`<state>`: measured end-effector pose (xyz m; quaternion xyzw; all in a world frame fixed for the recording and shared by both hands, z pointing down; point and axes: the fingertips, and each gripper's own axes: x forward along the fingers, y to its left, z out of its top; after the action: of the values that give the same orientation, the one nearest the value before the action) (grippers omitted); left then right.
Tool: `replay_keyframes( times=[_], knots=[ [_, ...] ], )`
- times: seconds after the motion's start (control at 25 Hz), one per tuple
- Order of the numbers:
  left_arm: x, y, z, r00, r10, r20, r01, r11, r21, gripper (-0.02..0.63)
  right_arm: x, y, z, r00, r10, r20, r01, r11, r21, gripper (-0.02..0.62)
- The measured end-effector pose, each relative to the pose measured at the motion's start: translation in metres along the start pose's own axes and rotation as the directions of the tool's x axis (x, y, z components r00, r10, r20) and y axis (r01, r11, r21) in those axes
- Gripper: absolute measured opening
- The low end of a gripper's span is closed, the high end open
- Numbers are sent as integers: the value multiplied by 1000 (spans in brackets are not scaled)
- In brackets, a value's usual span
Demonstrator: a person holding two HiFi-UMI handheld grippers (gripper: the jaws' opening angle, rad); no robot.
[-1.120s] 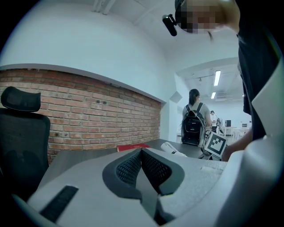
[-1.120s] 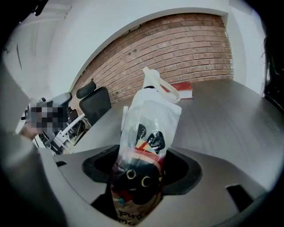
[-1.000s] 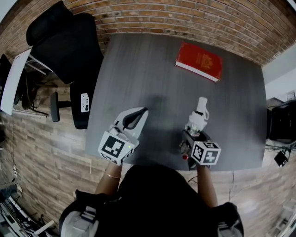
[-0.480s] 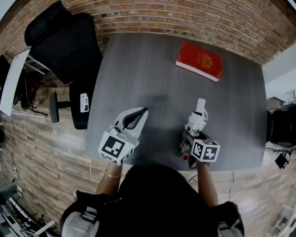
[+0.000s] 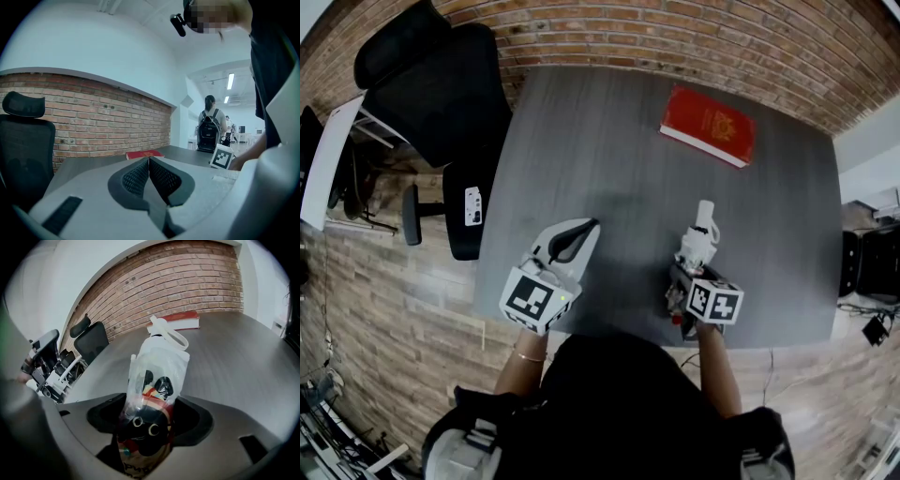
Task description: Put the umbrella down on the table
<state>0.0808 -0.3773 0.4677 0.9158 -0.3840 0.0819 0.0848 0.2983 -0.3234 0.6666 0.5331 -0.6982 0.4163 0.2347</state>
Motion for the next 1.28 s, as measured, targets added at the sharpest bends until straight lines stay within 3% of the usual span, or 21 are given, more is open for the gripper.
replay_keyframes(
  times=[1.28],
  knots=[
    [-9,-1,3,1000,3,3,-3,1000,-1,2,11,-13,-4,999,-50,-6,50,995,89,311]
  ],
)
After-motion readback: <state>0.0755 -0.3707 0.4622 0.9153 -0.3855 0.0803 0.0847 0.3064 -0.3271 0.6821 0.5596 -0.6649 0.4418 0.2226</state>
